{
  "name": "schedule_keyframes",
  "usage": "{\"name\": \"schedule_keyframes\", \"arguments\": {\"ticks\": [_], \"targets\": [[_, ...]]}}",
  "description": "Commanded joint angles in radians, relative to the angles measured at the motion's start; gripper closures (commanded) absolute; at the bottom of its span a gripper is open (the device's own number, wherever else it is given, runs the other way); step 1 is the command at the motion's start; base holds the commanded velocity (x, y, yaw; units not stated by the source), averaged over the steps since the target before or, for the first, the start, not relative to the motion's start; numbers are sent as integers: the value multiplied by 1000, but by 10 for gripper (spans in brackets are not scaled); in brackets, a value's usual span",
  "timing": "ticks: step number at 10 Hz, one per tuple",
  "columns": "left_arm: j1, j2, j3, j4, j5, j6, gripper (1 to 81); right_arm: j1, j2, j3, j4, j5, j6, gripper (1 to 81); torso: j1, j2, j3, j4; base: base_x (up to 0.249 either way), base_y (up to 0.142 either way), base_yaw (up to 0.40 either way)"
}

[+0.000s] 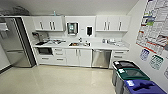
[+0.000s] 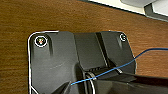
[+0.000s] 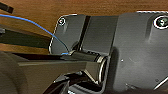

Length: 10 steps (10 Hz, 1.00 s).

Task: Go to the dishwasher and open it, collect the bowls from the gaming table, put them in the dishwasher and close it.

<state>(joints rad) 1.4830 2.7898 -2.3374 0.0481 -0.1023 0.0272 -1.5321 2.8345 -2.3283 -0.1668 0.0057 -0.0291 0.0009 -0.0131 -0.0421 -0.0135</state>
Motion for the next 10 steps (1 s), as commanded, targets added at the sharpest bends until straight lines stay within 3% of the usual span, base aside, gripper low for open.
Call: {"name": "schedule_keyframes", "arguments": {"ticks": [1, 10], "targets": [[-48, -15, 12, 10, 49, 7, 10, 43, -8, 15, 4, -52, -5, 10, 0, 0, 0, 0, 117, 0, 0], [-48, -15, 12, 10, 49, 7, 10, 45, -8, 15, 3, -52, -5, 10, 0, 0, 0, 0, 117, 0, 0]]}}
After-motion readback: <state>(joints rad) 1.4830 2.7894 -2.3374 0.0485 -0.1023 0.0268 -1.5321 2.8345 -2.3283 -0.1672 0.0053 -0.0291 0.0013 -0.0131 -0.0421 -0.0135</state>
